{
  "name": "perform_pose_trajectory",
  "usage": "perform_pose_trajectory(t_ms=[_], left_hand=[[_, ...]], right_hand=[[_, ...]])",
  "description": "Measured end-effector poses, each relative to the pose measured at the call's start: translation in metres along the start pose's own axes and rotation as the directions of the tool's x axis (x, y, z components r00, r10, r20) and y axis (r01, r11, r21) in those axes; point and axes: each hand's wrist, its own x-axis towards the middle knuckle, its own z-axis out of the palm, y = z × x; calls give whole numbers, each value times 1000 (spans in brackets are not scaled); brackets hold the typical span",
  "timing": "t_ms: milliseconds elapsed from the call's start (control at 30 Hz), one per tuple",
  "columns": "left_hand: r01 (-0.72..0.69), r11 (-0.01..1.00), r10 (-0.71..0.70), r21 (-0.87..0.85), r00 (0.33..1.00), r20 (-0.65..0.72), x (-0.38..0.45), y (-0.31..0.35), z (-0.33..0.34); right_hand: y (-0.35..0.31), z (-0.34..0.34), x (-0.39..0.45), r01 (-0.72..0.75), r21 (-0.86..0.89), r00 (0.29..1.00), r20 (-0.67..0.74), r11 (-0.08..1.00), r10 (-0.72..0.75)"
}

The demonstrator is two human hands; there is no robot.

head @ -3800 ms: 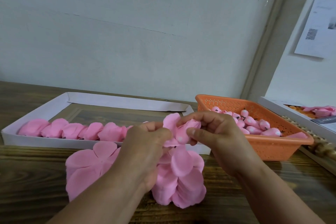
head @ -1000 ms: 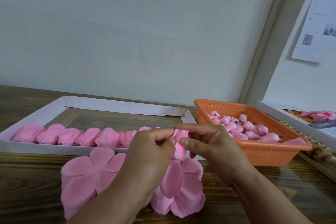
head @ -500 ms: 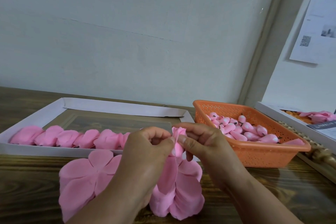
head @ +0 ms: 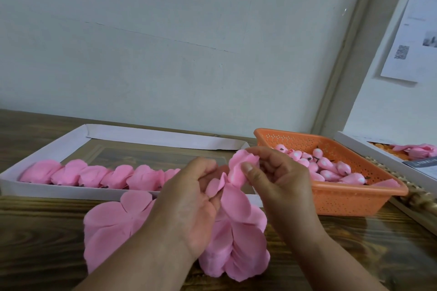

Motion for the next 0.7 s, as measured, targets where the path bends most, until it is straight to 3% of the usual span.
perform_pose_trajectory(t_ms=[133,233,400,600,700], left_hand=[[-4,988,-17,154,991,135,-1,-1,1],[21,993,-34,117,994,106,0,1,-1],[13,989,-34,146,990,139,4,-1,-5],[14,985,-35,172,992,120,6,-1,-3],[21,990,-39,139,991,131,3,-1,-2]], right_hand=[[1,3,-3,42,-140,998,-40,989,-48],[0,3,-3,79,-193,997,8,978,-78],[1,0,-1,-8,-56,992,122,998,15],[3,2,-2,-2,39,978,209,999,-6],[3,0,0,-13,95,989,148,995,-1]])
